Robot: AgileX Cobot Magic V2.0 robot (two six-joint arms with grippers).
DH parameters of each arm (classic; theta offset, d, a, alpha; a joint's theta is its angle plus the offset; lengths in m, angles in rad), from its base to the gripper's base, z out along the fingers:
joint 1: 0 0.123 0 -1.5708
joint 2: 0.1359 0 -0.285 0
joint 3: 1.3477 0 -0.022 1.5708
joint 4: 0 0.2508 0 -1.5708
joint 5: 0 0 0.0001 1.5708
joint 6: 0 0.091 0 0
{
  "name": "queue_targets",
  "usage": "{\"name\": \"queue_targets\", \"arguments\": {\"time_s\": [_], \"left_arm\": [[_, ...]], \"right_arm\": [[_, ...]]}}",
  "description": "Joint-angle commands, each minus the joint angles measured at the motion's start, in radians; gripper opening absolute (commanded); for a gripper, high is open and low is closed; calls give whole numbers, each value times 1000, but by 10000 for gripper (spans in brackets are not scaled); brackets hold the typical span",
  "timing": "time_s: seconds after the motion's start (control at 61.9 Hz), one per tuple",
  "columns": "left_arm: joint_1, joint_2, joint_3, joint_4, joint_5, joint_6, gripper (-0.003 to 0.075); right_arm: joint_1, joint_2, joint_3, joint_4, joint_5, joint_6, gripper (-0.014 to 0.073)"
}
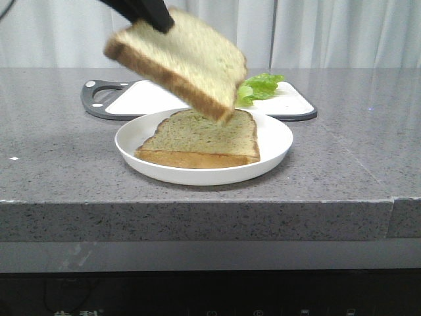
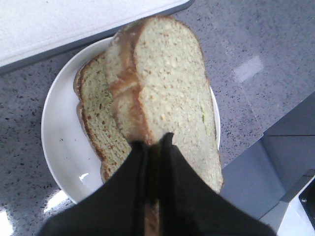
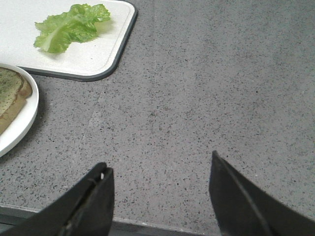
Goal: Left arm grabs bread, right arm adds lettuce
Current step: 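Lift the top bread slice with the left gripper and swing it aside, then move the right gripper to the lettuce leaf and grasp it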
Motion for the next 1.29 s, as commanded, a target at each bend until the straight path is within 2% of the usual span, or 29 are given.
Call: {"name": "queue_targets", "arguments": {"time_s": [0.0,0.242,0.501,0.872,1.276], "left_arm": [[2,-95,1,-35,-40,0,-20],[29,-254,220,-32,-178,0,-20],[202,-354,378,-50,-209,0,-20],[228,-357,378,-52,-241,20,-20],[228,-357,378,-52,-241,24,-20]], "right_arm": [[-5,10,-33,-4,-66,0,447],[-5,19,-33,-4,-63,0,447],[-4,158,-75,112,-44,-38,447],[-3,611,-417,458,92,-268,447],[-3,1137,-870,629,203,-294,447]]}}
